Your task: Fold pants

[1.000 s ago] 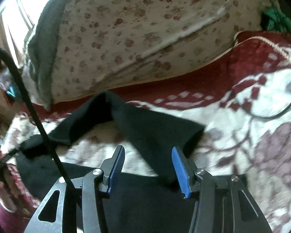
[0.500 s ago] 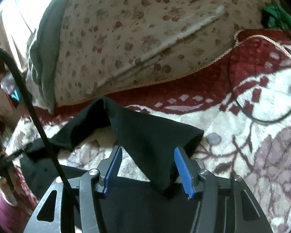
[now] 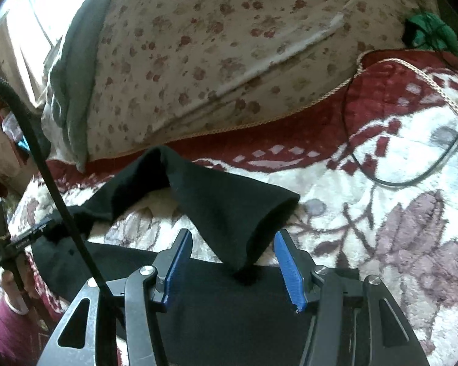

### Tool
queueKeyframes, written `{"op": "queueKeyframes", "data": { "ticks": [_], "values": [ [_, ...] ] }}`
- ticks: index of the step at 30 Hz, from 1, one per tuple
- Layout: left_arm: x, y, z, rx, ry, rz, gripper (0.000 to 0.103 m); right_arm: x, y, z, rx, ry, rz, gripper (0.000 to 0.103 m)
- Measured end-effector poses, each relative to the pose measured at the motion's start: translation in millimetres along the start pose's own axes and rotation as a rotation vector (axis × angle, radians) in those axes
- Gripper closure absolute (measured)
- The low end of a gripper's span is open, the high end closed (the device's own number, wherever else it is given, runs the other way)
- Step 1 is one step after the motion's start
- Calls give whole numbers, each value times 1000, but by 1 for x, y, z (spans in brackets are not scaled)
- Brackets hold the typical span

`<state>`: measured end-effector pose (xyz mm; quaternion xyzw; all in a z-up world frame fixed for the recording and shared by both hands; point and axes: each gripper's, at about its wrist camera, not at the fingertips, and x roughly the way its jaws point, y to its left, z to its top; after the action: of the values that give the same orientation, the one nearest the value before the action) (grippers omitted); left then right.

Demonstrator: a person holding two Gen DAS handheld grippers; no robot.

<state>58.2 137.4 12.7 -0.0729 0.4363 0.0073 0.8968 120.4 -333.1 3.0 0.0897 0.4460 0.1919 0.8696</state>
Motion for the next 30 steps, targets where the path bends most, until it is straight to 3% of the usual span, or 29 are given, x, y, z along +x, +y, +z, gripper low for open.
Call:
{"op": "queueKeyframes", "data": {
  "ticks": [6, 12, 15, 20, 26, 30],
  "values": [
    [-1, -8, 3, 45, 0, 3, 46, 10, 13, 2, -43, 6, -1, 49],
    [-3, -10, 4, 54, -9, -2, 46, -4, 17, 3, -87, -41, -8, 49],
    [-1, -13, 4, 60, -8, -5, 46, -12, 12, 2, -49, -76, 42, 49],
    [-1, -22, 0, 73, -17, 0, 46, -9, 16, -4, -76, -68, -1, 48],
    [-1, -31, -2, 72, -24, -4, 46, -2, 5, -14, 104, -40, 81, 48],
    [-2, -37, -3, 84, -35, 3, 46, -5, 7, -17, 126, -55, 87, 48]
  ]
}}
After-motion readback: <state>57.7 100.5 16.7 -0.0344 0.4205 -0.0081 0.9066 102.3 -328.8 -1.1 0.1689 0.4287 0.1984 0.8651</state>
